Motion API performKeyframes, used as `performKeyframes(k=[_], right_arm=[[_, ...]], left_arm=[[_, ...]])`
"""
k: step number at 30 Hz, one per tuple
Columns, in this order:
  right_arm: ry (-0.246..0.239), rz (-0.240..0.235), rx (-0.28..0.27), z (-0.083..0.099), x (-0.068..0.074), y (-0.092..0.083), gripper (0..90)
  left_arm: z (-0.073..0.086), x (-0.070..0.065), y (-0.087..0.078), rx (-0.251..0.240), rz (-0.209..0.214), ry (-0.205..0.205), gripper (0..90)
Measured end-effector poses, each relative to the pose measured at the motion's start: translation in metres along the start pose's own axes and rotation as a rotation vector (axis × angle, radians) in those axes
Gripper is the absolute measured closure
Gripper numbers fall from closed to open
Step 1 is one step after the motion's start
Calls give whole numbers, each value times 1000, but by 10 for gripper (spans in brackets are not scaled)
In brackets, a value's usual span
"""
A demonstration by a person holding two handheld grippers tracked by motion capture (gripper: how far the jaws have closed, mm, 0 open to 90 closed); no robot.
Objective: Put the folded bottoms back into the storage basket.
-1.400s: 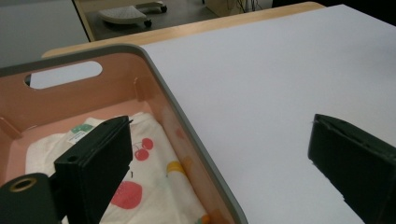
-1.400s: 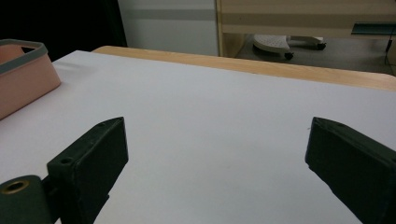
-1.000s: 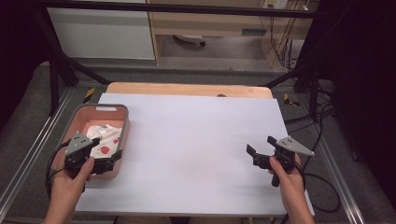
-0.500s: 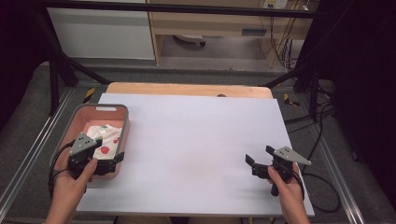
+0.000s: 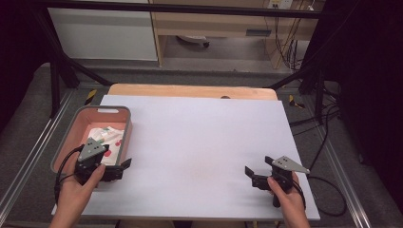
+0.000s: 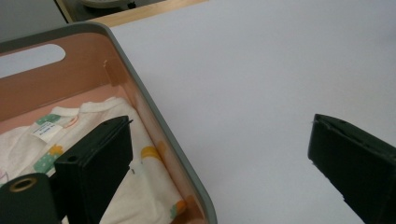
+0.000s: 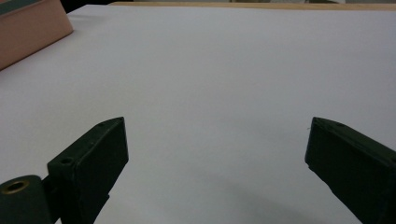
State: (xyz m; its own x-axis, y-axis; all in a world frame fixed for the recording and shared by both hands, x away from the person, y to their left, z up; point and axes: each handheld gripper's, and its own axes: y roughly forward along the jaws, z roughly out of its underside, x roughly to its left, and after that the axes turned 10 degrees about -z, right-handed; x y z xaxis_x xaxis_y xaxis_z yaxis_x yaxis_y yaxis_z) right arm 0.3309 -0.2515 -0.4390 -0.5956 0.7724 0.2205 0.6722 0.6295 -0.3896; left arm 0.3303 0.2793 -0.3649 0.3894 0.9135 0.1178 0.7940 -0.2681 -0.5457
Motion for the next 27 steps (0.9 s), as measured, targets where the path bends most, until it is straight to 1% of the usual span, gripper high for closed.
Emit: performKeyframes(k=[1, 4, 7, 9, 11, 15, 18, 21, 24, 25, 27], right_arm=[[-2, -4, 3, 1, 1, 1, 62], [14, -22, 8, 2, 4, 5, 59], [3, -33, 29, 3, 7, 10, 59], [0, -40, 42, 4, 9, 14, 59], [3, -42, 48, 4, 11, 18, 63], [-16, -59, 75, 3, 16, 29, 62], [-26, -66, 90, 2, 18, 38, 62], [-26, -55, 99, -1, 18, 45, 63], [-18, -41, 108, -3, 18, 51, 67], [-16, -37, 114, -4, 18, 53, 67], [-17, -29, 129, -4, 20, 54, 67]], left_arm=[[1, -1, 0, 2, -1, 2, 69], [3, -3, -1, 5, -2, 0, 69], [3, -5, -1, 8, 3, 9, 69], [5, -5, 0, 20, 0, 8, 69], [6, -4, 0, 12, -14, -3, 71], [10, -2, 0, 21, -18, -9, 72], [11, -1, 2, 30, -14, -9, 72], [12, 0, 3, 29, -15, -16, 72], [11, 0, 2, 16, -13, -17, 72], [10, -2, 0, -4, -20, -18, 72], [6, -6, -4, -43, -16, -13, 76]])
